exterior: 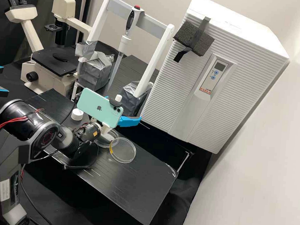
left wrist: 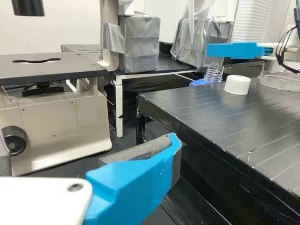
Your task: Close the bottle
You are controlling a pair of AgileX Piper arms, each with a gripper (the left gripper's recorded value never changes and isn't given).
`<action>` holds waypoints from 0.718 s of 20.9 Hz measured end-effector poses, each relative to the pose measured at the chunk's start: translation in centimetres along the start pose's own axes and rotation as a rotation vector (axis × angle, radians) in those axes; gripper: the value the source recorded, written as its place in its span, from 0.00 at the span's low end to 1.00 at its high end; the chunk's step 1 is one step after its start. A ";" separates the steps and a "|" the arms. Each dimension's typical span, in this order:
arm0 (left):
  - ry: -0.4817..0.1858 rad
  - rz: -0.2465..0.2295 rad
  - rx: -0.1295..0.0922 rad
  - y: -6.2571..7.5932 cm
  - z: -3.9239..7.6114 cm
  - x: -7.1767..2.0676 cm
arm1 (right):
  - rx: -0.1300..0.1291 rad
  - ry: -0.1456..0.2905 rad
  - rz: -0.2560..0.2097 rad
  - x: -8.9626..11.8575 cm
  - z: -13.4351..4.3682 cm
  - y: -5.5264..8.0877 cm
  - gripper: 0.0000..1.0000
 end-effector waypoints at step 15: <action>-0.009 -0.007 0.004 -0.1 0.1 0.02 | 0.036 0.114 0.019 -3.9 -2.2 0.3 1.00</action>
